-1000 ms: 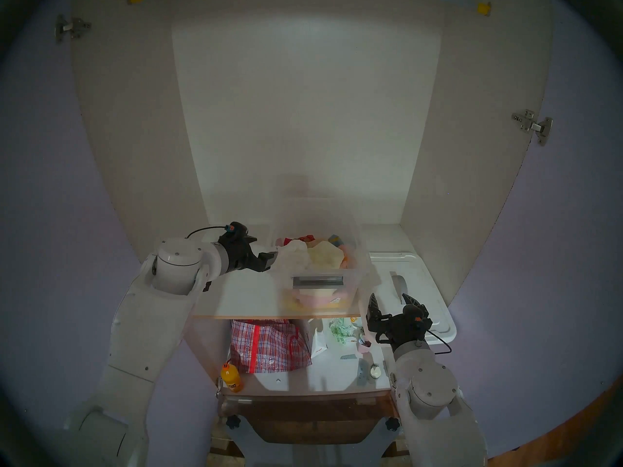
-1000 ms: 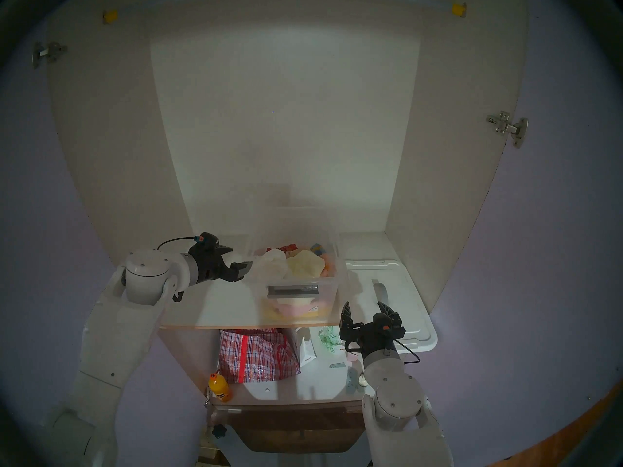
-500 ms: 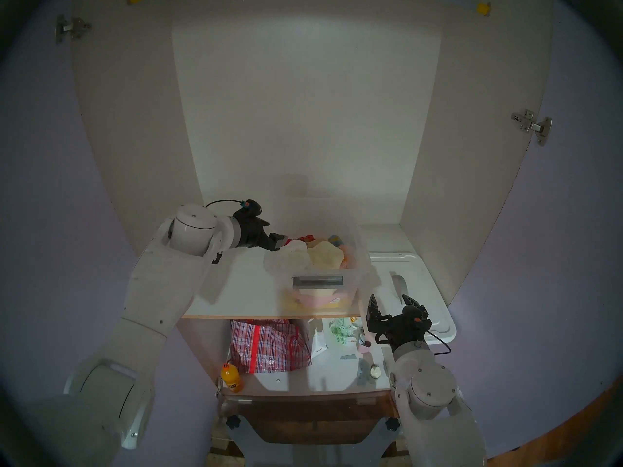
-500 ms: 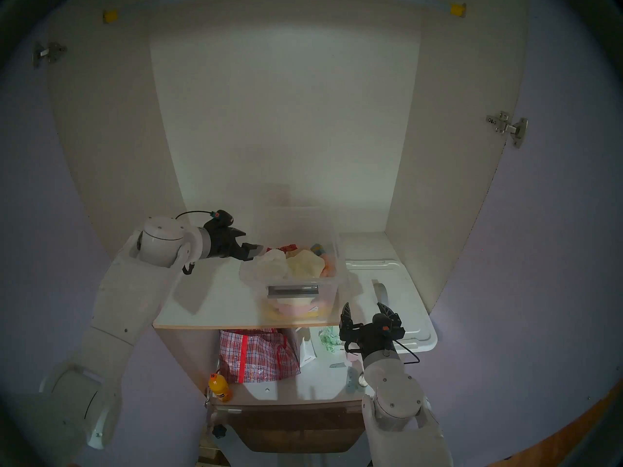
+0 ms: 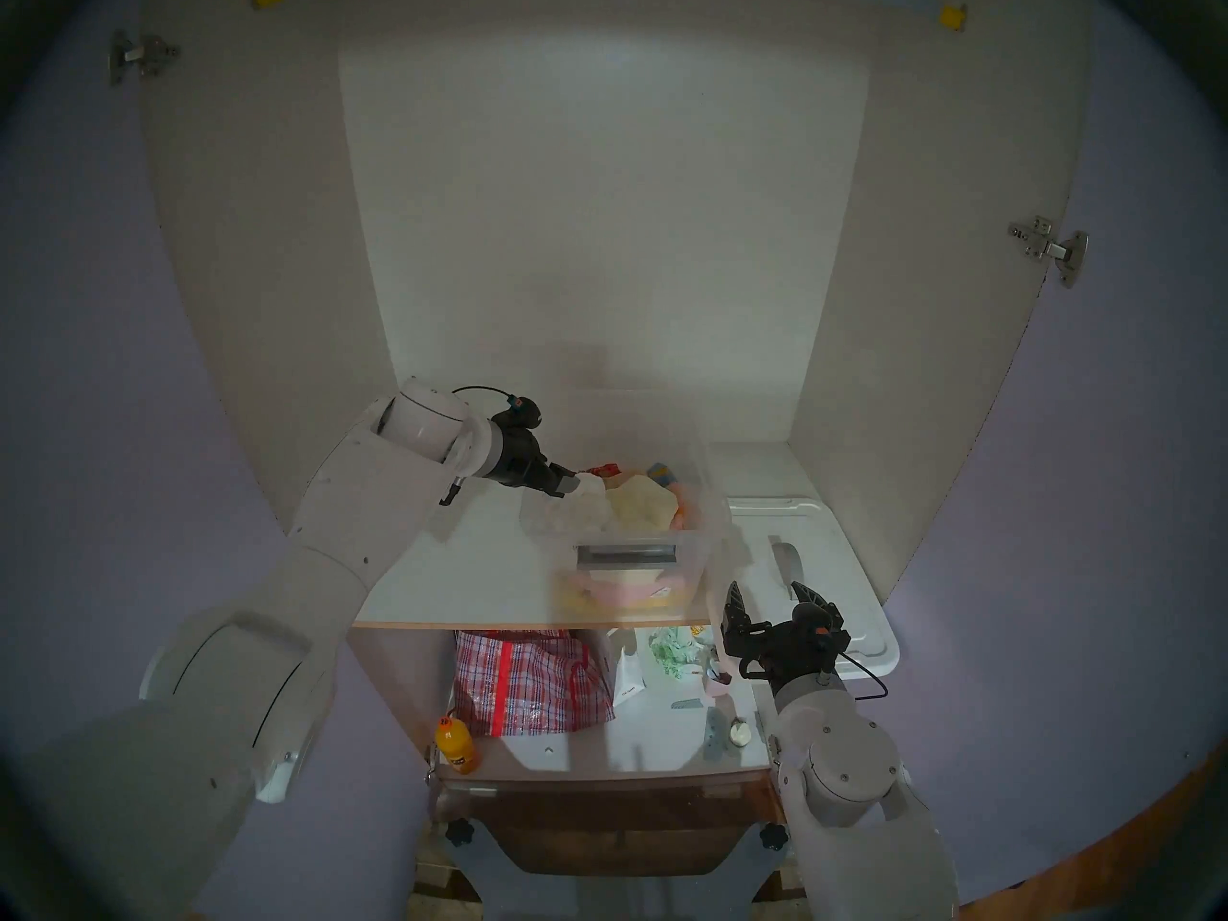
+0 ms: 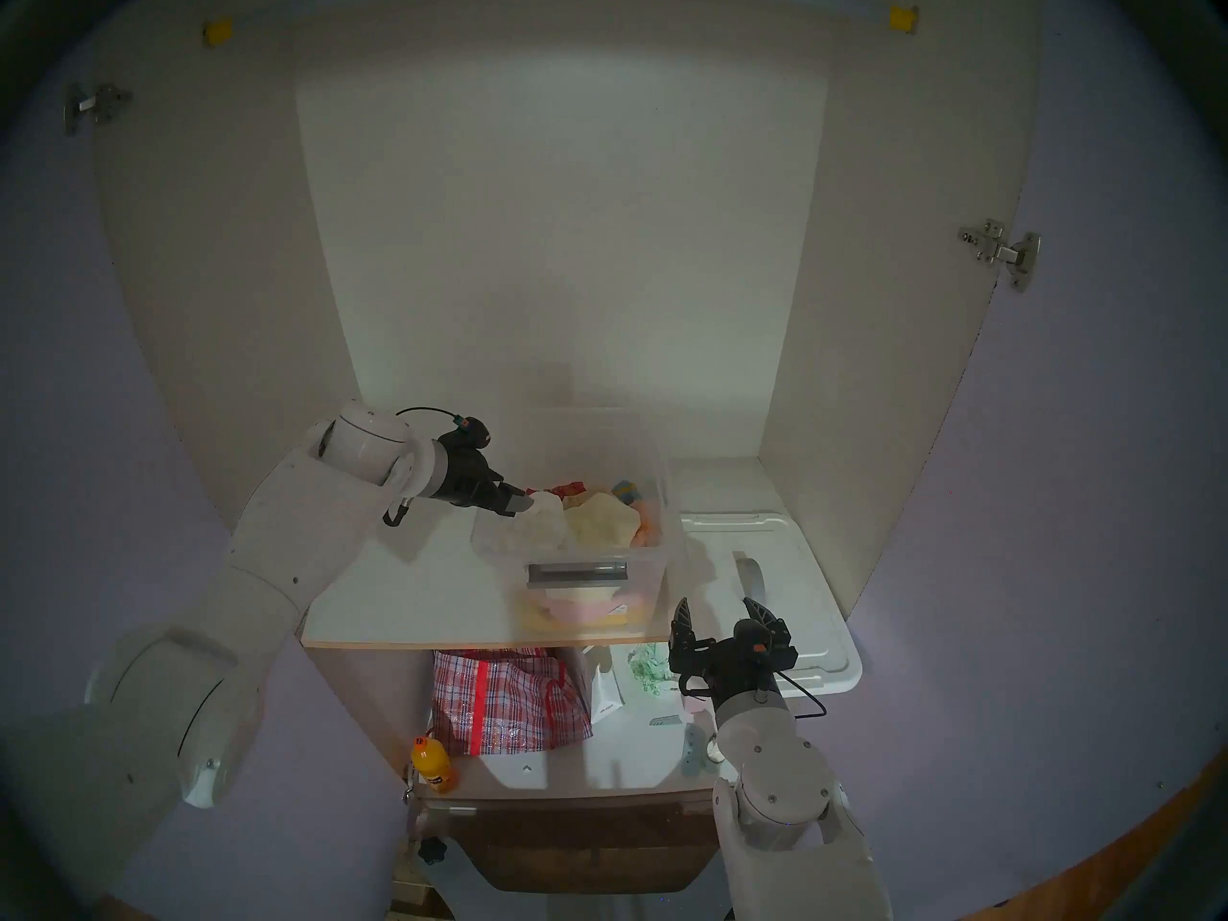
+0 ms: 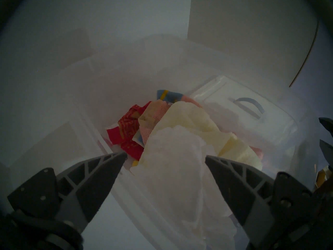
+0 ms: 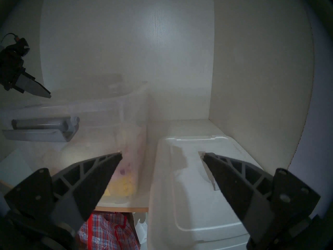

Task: Take clothing out of the storage bin and put the lid back on the bin

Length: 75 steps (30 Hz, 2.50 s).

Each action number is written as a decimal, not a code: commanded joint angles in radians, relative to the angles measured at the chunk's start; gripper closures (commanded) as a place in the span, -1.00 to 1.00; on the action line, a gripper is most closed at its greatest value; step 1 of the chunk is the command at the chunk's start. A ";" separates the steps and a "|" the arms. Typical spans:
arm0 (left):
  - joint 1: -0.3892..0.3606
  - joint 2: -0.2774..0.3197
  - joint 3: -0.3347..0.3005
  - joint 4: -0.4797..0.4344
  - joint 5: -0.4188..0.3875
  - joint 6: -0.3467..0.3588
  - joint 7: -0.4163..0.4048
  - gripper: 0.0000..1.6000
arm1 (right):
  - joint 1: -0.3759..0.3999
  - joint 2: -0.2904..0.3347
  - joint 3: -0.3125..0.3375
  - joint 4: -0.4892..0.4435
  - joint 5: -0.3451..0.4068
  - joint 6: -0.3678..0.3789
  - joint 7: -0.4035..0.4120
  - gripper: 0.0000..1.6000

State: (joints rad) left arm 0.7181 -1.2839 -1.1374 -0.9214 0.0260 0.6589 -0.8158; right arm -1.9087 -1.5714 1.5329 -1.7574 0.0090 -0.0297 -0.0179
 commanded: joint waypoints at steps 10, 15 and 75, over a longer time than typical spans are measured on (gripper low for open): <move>-0.286 -0.103 0.197 0.301 0.027 0.018 -0.157 -1.00 | 0.012 -0.001 0.000 -0.022 0.000 -0.007 0.000 -1.00; -0.358 -0.136 0.277 0.412 0.035 0.005 -0.233 -1.00 | 0.012 -0.001 0.000 -0.023 0.000 -0.008 0.000 -1.00; -1.103 -0.037 0.705 0.401 0.288 0.025 -0.261 1.00 | 0.011 0.000 0.000 -0.020 0.000 -0.006 0.000 -1.00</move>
State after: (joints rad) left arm -0.3135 -1.3474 -0.4622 -0.4813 0.2678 0.6262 -1.0524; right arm -1.9093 -1.5712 1.5328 -1.7572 0.0091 -0.0296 -0.0179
